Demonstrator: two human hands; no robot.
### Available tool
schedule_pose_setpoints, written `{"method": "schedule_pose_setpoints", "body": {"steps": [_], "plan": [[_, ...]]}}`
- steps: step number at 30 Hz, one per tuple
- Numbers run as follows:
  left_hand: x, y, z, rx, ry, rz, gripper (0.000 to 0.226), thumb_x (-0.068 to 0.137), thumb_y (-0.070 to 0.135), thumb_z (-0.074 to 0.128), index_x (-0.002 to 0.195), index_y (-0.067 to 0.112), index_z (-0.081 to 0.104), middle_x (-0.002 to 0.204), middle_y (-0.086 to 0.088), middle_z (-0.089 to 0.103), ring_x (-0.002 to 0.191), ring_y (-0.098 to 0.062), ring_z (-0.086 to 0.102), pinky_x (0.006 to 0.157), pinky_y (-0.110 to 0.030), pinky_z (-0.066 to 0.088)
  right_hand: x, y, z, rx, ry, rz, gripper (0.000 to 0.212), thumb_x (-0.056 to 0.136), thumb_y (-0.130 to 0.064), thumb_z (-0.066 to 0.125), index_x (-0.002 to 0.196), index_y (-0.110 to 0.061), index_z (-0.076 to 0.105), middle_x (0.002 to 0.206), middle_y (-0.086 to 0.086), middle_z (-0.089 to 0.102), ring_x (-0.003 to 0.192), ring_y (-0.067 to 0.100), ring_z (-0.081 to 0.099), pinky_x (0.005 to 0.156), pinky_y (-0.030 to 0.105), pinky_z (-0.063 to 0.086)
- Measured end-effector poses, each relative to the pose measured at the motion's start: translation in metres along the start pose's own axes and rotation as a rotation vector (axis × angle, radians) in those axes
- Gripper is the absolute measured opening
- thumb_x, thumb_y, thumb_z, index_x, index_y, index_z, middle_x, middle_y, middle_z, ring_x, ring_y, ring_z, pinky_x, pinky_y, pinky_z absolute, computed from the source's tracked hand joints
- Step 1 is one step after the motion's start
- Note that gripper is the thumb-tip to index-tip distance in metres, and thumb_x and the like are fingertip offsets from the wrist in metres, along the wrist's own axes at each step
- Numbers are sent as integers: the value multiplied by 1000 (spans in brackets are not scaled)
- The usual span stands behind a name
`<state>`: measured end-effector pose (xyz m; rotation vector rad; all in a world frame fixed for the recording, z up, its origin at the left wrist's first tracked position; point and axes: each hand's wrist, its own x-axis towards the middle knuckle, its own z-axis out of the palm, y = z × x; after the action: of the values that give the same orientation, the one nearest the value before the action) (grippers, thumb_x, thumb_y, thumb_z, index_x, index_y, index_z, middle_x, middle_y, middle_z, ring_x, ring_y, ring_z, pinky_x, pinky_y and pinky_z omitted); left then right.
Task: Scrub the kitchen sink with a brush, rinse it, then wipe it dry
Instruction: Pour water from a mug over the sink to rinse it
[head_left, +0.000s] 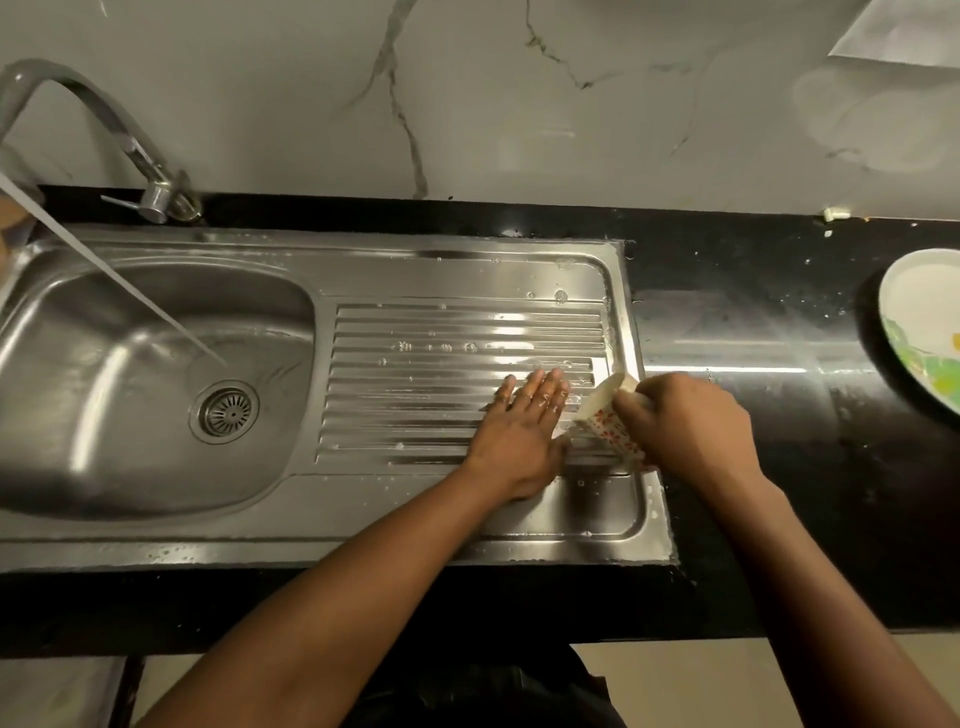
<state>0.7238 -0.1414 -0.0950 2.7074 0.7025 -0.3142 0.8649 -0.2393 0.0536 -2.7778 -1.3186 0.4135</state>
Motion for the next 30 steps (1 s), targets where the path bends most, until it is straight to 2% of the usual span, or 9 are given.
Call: {"method": "schedule_pose_setpoints", "body": {"steps": [4, 7, 9, 16, 21, 23, 26, 28, 30], "plan": [[28, -3, -14, -50, -10, -47, 71, 108, 53, 13, 165, 15, -9, 171, -4, -20, 159, -23, -19, 129, -50, -8, 24, -3, -9, -29, 95, 15, 46, 94, -50, 52, 72, -13, 69, 66, 7, 64, 64, 33, 63, 66, 39, 58], [49, -3, -24, -29, -27, -77, 71, 109, 50, 17, 165, 15, -8, 172, -3, -19, 159, -23, -18, 129, -50, -8, 44, -11, -14, -65, 170, -11, 41, 94, -42, 53, 74, -9, 68, 65, 11, 61, 61, 37, 59, 58, 32, 46], [58, -2, -30, -44, -25, -92, 70, 109, 49, 17, 166, 16, -7, 173, -2, -18, 159, -23, -18, 129, -50, -7, 55, -17, -15, -79, 175, -36, 40, 95, -43, 53, 77, -10, 69, 69, 11, 64, 63, 37, 60, 58, 32, 46], [39, -22, -19, -69, 72, -161, 70, 109, 48, 15, 166, 13, -4, 174, -6, -13, 160, -24, -16, 130, -51, -1, 55, -18, -11, 10, 34, -105, 40, 94, -46, 55, 77, -14, 72, 70, 7, 69, 64, 30, 62, 55, 31, 44], [-37, -45, -3, -111, 115, -269, 69, 109, 53, 8, 164, 18, -15, 171, -4, -22, 158, -22, -23, 130, -48, -7, 35, 7, -13, 272, -171, -131, 41, 98, -51, 61, 74, -21, 75, 64, -2, 74, 58, 15, 73, 62, 44, 63], [-71, -50, 6, -126, 124, -327, 69, 108, 54, 6, 163, 19, -17, 171, -3, -24, 157, -20, -25, 130, -47, -7, 26, 11, -17, 221, -174, -142, 39, 98, -50, 62, 72, -23, 73, 60, -4, 72, 55, 12, 70, 56, 36, 58], [-109, -56, 17, -139, 120, -426, 69, 108, 53, 5, 162, 19, -20, 170, 0, -28, 156, -17, -28, 130, -45, -8, 15, 1, -16, -33, -77, -179, 40, 94, -50, 60, 69, -20, 69, 61, -3, 64, 58, 19, 63, 52, 28, 41], [-120, -57, 17, -140, 122, -464, 68, 108, 52, 6, 162, 19, -20, 169, 1, -28, 156, -16, -28, 130, -45, -8, 9, -17, -12, -162, -13, -242, 43, 95, -51, 56, 71, -17, 65, 64, 1, 57, 61, 28, 58, 56, 30, 39], [-119, -55, 16, -149, 119, -480, 69, 108, 53, 6, 163, 18, -17, 170, 0, -27, 156, -17, -26, 130, -45, -8, 3, -42, -8, -204, 21, -332, 41, 98, -51, 54, 75, -18, 62, 71, 7, 61, 69, 34, 63, 62, 32, 43]]}}
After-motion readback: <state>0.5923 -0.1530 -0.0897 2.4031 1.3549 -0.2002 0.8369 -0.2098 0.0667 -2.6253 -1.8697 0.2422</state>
